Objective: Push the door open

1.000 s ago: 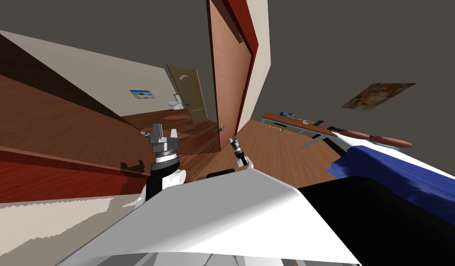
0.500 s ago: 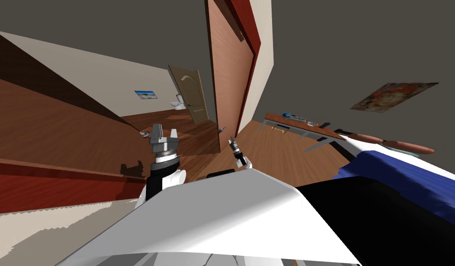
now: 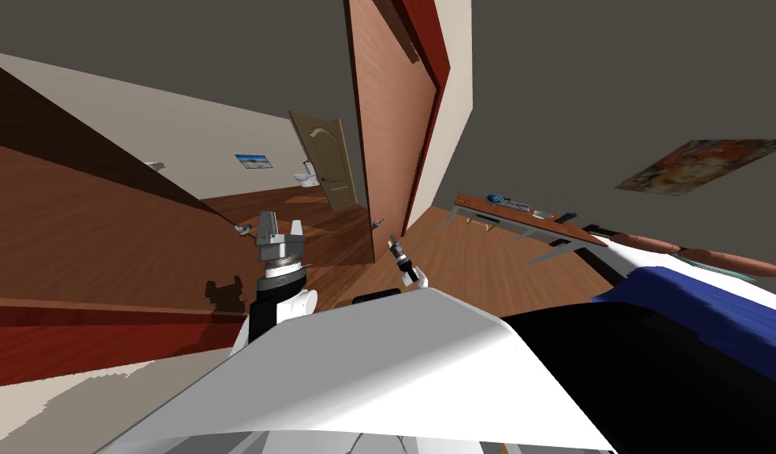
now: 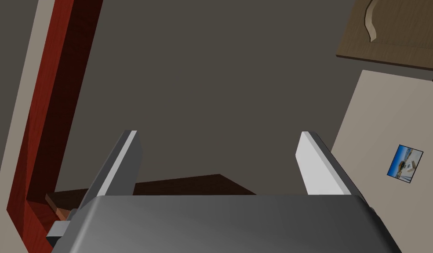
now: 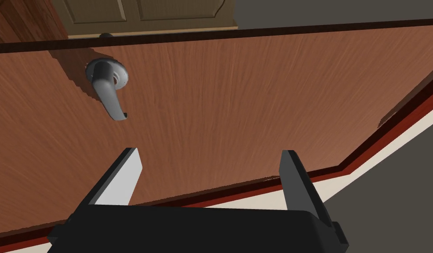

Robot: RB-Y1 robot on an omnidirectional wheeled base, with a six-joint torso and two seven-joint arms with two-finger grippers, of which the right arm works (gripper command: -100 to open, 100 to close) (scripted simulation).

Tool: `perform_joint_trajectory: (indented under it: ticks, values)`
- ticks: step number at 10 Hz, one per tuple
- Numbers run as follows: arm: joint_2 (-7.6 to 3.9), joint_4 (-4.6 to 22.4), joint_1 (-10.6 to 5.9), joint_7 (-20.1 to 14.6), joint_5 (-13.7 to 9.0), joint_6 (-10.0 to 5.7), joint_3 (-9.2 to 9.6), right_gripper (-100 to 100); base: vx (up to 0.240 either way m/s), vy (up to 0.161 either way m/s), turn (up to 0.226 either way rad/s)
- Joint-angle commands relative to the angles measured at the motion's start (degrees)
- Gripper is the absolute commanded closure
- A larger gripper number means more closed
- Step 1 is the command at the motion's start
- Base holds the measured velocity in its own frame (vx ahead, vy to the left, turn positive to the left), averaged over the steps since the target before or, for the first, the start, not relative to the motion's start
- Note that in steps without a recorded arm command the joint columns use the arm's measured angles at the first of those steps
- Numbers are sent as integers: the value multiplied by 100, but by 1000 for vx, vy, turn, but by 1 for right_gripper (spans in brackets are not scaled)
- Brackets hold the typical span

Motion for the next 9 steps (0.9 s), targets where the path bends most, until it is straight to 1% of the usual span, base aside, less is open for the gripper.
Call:
perform_joint_trajectory:
  ticks: [1,2,4,9]
  values:
    - [3,185,-62,-23,54,-38,24,-100,82,-68,44]
    - [13,430,-163,-45,118,-77,48,-100,106,-103,73]
    - [23,674,-265,-67,181,-116,72,-100,105,-108,66]
    - [54,1247,-502,-119,329,-207,128,-100,81,-73,46]
